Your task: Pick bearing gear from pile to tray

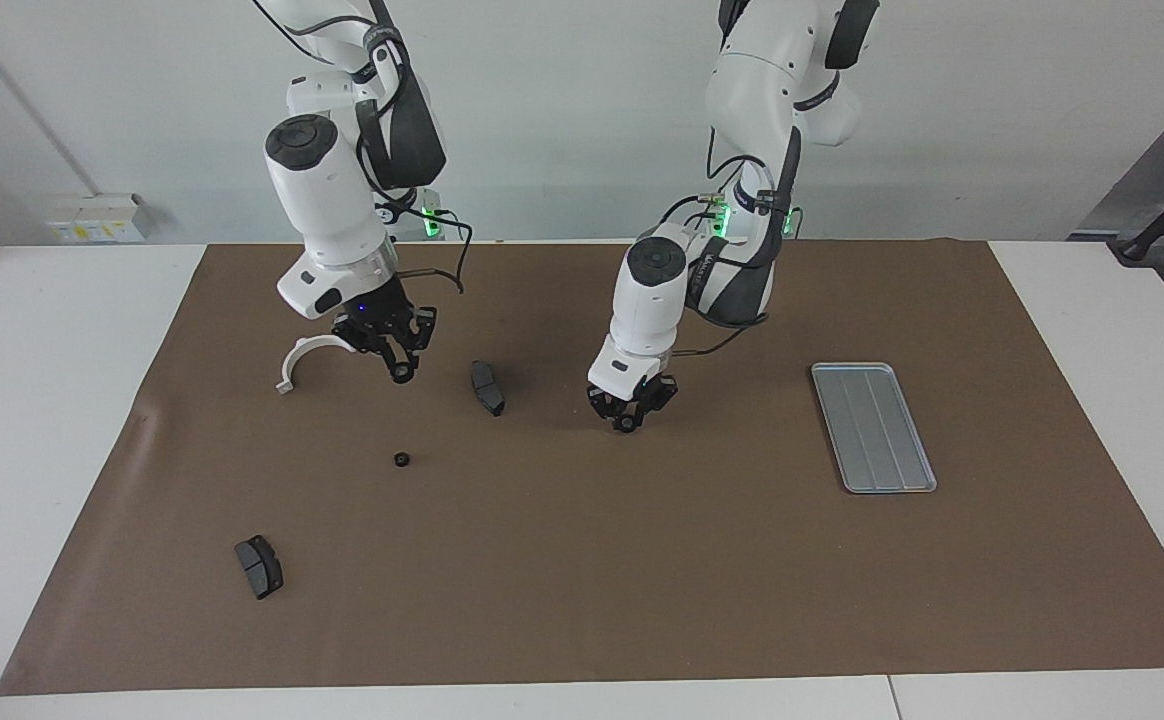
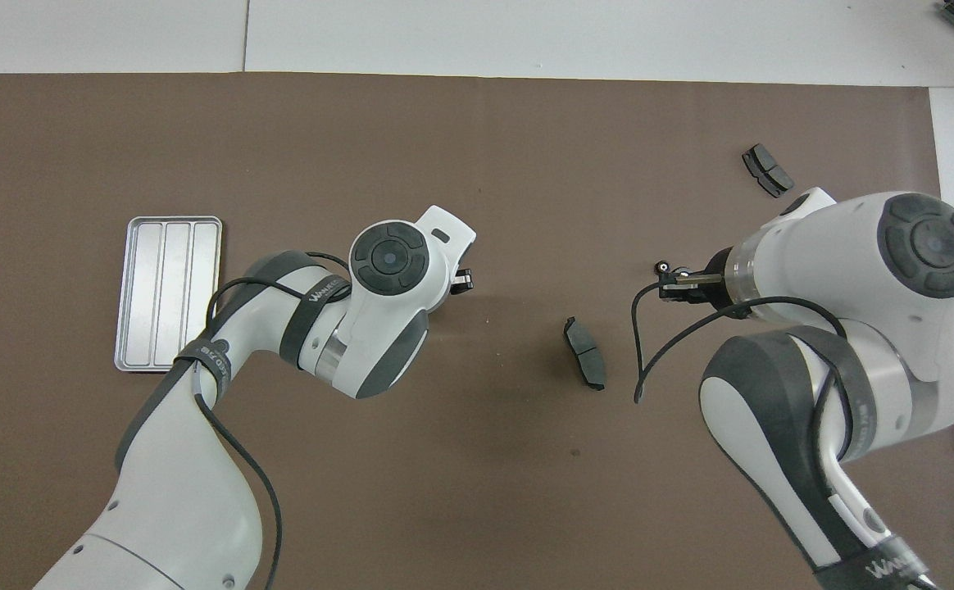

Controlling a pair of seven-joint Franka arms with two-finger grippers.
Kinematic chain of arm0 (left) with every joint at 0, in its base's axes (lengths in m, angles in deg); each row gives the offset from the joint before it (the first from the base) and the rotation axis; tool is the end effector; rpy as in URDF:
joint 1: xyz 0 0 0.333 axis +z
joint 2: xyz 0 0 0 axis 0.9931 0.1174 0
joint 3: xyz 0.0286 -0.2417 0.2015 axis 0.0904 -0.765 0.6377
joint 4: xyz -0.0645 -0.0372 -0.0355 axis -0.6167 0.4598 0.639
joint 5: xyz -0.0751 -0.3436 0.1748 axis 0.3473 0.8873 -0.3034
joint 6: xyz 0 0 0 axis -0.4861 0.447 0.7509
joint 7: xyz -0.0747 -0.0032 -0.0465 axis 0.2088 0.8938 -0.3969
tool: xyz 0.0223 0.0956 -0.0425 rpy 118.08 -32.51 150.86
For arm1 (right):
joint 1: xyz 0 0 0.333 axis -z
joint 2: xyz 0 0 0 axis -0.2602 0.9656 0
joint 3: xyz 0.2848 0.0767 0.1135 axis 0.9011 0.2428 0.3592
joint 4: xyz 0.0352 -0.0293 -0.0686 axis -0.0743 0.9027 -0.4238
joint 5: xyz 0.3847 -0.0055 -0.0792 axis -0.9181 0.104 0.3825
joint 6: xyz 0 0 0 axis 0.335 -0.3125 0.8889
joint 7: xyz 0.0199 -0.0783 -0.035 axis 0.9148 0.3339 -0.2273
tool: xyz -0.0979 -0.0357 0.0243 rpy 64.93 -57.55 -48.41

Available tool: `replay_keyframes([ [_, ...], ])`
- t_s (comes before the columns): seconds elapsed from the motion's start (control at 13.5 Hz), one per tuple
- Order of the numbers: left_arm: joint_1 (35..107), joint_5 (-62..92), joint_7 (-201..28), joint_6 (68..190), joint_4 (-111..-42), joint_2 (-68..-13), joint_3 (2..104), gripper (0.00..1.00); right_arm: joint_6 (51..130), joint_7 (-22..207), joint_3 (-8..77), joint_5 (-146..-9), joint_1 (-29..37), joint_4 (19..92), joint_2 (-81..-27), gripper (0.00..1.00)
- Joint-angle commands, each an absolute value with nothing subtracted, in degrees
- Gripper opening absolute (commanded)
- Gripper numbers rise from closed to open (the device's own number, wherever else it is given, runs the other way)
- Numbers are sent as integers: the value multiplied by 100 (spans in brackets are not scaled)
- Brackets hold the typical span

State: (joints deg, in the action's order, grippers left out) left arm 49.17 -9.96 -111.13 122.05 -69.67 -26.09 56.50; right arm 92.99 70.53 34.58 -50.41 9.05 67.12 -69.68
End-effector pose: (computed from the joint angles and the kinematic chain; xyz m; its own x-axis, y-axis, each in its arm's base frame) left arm 0.5485 -0.3654 0.3245 0.9911 0.1139 0.0682 0.1105 -0.9925 0.0520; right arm 0.5426 0.1346 0.4656 0.9968 -0.0314 0.0730 -0.0260 -0.9969 -0.0738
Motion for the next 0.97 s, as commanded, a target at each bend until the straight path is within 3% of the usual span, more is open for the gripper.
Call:
replay_keyframes([
  [0.0,5476,-1051,-10569,11777,-6874,-2857,5597,11,9293,6747,3501,-5187,779,6679,-6966,0],
  [0.3,6276,-998,-9304,11145,-6909,-3279,5588,11,9442,5844,3501,-5056,165,6435,-6633,0],
  [0.89,7902,-761,-6333,10923,-7304,-3544,5597,11,9548,3531,3501,-4327,-1215,4818,-5095,0],
])
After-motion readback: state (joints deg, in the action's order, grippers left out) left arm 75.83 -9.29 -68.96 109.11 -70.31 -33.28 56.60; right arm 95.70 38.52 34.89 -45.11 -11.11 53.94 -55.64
